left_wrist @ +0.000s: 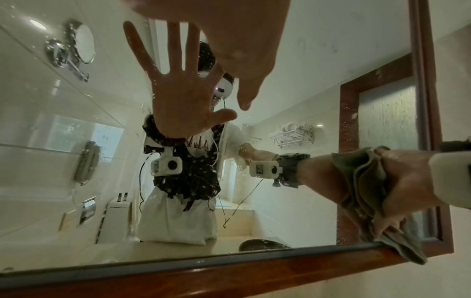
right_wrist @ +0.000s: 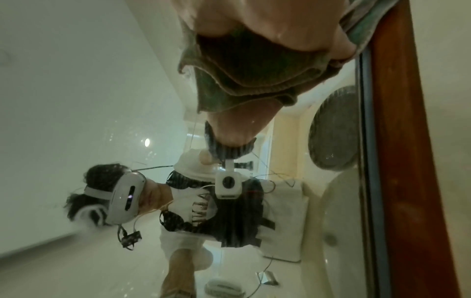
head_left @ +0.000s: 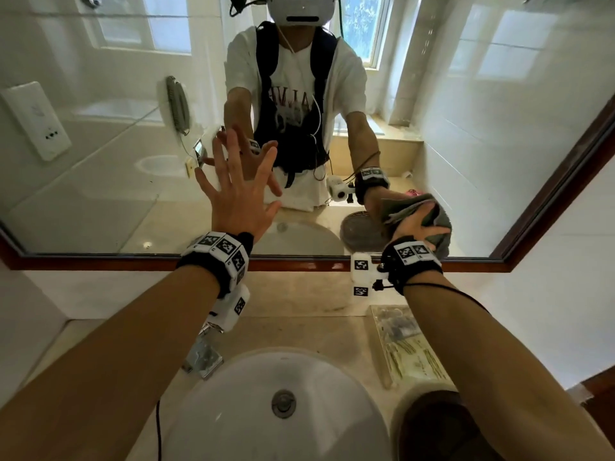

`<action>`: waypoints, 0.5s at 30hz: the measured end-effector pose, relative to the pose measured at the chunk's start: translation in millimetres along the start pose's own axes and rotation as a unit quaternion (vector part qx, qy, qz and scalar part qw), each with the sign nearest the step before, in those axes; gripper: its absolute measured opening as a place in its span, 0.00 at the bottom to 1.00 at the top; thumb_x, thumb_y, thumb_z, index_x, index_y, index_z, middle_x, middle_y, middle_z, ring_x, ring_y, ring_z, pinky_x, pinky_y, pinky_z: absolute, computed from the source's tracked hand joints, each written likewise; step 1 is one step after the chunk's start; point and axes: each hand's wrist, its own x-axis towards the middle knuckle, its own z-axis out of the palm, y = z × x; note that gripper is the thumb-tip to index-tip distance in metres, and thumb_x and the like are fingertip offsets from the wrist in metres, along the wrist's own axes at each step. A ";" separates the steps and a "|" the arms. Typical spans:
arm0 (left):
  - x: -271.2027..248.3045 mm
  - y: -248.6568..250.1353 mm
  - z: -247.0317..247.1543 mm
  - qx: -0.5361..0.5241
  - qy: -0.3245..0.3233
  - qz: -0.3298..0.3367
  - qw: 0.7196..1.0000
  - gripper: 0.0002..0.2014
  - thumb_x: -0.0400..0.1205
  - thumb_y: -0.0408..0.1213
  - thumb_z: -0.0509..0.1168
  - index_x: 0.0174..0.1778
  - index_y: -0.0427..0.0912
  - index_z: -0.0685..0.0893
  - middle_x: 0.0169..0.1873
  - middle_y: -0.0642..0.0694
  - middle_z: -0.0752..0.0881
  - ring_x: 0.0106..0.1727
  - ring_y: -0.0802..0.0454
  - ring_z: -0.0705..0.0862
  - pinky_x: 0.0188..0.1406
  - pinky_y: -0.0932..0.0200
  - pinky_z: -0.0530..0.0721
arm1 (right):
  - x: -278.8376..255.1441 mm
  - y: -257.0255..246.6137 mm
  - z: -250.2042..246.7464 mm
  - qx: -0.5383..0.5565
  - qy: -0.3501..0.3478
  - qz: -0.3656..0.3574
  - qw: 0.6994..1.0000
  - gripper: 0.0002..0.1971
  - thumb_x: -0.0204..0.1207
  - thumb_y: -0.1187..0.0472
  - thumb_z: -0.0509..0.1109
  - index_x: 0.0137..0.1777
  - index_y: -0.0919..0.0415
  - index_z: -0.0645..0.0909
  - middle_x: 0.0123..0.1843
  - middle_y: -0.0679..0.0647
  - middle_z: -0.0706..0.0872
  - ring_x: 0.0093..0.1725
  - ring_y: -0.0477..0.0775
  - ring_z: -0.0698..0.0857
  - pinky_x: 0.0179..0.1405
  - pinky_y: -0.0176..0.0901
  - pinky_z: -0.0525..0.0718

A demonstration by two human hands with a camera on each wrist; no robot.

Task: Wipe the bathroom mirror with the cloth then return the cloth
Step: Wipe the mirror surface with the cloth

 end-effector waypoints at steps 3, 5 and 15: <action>3.6 -3.5 -0.2 0.004 0.007 0.000 1.000 0.50 0.73 0.65 0.69 0.84 0.63 0.44 0.83 0.30 0.41 0.83 0.29 0.41 0.72 0.18 0.55 | -17.0 4.9 16.0 0.028 0.011 0.001 1.000 0.43 0.79 0.30 0.51 0.86 0.49 0.37 0.86 0.66 0.46 0.84 0.68 0.53 0.83 0.59 0.46; 5.0 -8.4 0.9 0.000 0.013 0.000 1.000 0.51 0.73 0.65 0.69 0.84 0.62 0.43 0.83 0.30 0.42 0.83 0.29 0.42 0.72 0.18 0.55 | -31.7 13.0 29.4 0.046 0.006 0.002 0.999 0.43 0.80 0.31 0.52 0.86 0.49 0.38 0.86 0.66 0.44 0.85 0.67 0.50 0.82 0.59 0.44; 0.0 -59.1 1.4 0.007 0.004 -0.010 1.000 0.48 0.75 0.64 0.67 0.84 0.64 0.43 0.83 0.29 0.43 0.83 0.27 0.43 0.69 0.16 0.58 | -108.0 64.9 91.6 0.045 -0.013 -0.015 0.999 0.43 0.81 0.35 0.57 0.86 0.51 0.39 0.86 0.64 0.41 0.85 0.67 0.45 0.82 0.60 0.41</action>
